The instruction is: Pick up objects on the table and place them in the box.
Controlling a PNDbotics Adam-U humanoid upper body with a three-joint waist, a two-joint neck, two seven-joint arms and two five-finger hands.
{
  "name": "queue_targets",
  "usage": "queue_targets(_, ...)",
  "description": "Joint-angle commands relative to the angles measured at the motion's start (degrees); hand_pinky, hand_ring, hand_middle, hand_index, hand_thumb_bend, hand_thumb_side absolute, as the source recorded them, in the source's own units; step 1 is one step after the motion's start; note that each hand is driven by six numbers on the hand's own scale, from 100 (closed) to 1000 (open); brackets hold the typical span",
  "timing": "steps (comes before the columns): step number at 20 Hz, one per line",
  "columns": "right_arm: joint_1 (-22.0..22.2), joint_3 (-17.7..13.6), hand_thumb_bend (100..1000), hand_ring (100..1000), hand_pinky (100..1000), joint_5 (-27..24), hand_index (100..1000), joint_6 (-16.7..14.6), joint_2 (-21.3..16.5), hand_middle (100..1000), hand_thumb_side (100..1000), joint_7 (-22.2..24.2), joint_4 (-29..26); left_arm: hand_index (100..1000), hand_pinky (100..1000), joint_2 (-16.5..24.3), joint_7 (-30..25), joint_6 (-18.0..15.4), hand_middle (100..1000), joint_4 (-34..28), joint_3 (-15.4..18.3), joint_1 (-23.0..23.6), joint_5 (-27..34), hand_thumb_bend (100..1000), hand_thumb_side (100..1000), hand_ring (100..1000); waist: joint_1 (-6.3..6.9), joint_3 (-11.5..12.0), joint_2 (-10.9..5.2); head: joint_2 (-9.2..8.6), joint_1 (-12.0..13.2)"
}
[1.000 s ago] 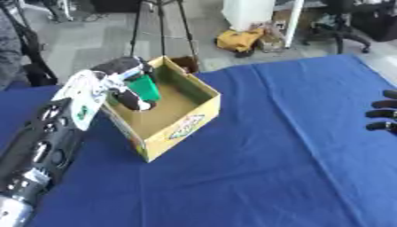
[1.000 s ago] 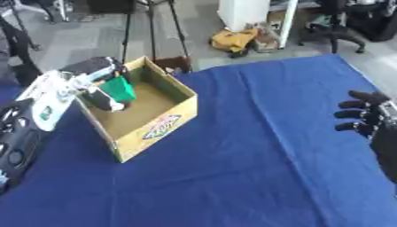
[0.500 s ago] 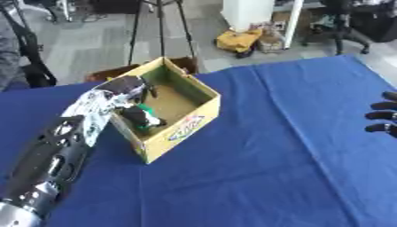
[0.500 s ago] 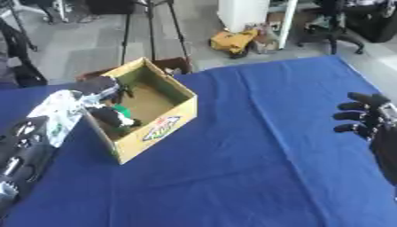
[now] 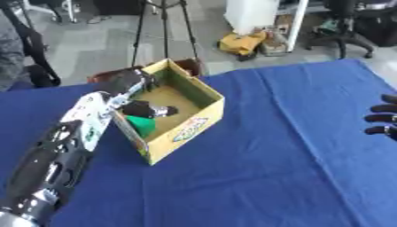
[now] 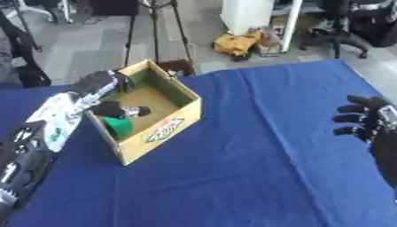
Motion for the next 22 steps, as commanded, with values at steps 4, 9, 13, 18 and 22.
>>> queue_targets(4, -0.1, -1.1, 100, 695, 596, -0.2, 847, -0.3, -1.1, 673, 895, -0.3, -0.5, 771, 718, 6.7, 2.1, 2.5, 569, -14.7, 0.9, 3.2, 15.7, 658, 782, 604, -0.44, 1.6, -1.41, 0.09, -0.6)
queue_targets(9, -0.1, -1.5, 100, 698, 598, -0.1, 846, -0.5, -1.3, 675, 887, -0.6, -1.0, 756, 729, 9.9, 4.3, 5.7, 569, -25.3, 2.6, 10.7, 31.6, 533, 854, 603, -0.61, 3.8, -1.51, 0.42, -1.5)
queue_targets(13, -0.2, -1.7, 100, 700, 599, 0.3, 842, -0.8, -1.5, 678, 878, -0.8, -1.8, 742, 730, 9.4, 9.4, 7.2, 563, -30.9, 6.0, 17.7, 41.8, 507, 891, 597, -1.04, 5.6, -1.64, 1.07, -1.6)
queue_targets(18, -0.4, -1.8, 100, 704, 600, 0.7, 842, -1.0, -1.4, 684, 872, -1.3, -2.9, 738, 732, 7.5, 13.7, 7.7, 567, -34.8, 8.5, 23.5, 48.3, 504, 930, 601, -1.29, 7.6, -1.73, 2.34, -0.8)
queue_targets(22, -0.6, -1.8, 100, 707, 598, 1.7, 836, -0.5, -1.3, 687, 865, -2.2, -3.3, 734, 732, 6.6, 14.3, 7.9, 564, -36.3, 8.8, 26.7, 50.8, 492, 959, 596, -1.47, 8.6, -1.76, 4.21, -0.6)
